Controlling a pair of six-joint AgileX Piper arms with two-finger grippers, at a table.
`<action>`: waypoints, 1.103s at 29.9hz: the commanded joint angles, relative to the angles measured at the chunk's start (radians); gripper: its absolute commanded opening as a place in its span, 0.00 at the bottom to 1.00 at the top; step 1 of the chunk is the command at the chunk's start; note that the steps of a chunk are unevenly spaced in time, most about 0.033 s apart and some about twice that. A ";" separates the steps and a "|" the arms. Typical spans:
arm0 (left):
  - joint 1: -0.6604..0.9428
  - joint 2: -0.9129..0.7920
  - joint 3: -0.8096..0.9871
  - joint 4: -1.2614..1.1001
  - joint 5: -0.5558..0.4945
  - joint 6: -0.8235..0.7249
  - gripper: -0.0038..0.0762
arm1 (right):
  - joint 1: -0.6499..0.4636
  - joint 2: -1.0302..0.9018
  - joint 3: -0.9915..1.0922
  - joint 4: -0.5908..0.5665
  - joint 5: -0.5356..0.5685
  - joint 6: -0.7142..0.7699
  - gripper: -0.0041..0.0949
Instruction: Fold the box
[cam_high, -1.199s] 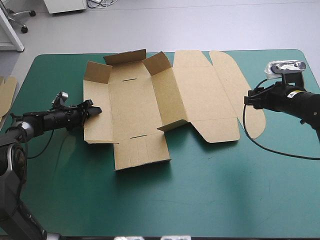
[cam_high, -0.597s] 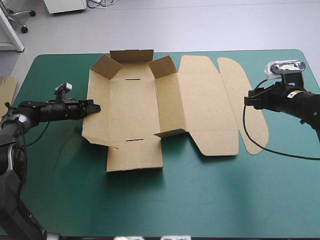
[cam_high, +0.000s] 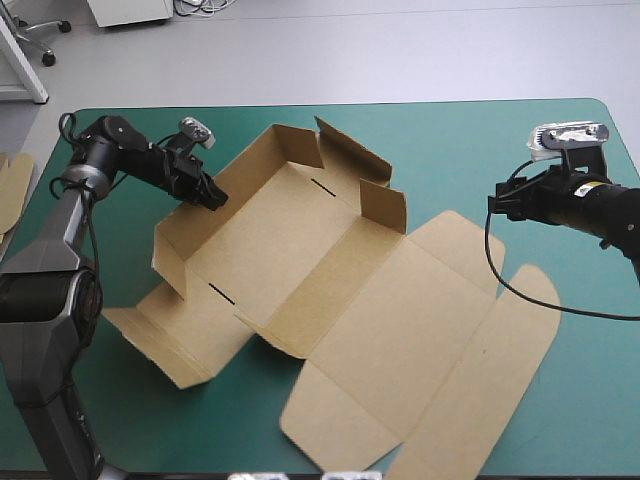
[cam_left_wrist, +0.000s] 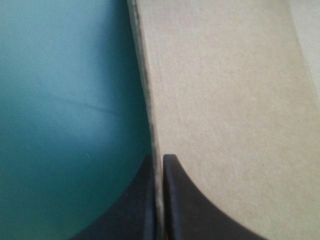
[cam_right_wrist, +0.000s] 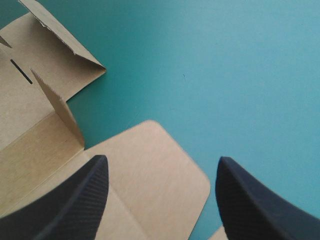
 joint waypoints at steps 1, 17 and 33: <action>-0.059 -0.024 -0.175 0.049 0.055 0.137 0.03 | 0.000 -0.019 -0.033 0.023 -0.045 -0.009 0.62; -0.344 -0.021 -0.327 0.412 -0.227 0.292 0.03 | 0.000 -0.019 -0.033 -0.009 -0.036 -0.009 0.62; -0.544 -0.295 0.041 0.692 -0.605 0.090 0.03 | 0.000 -0.080 -0.049 -0.219 0.000 0.147 0.62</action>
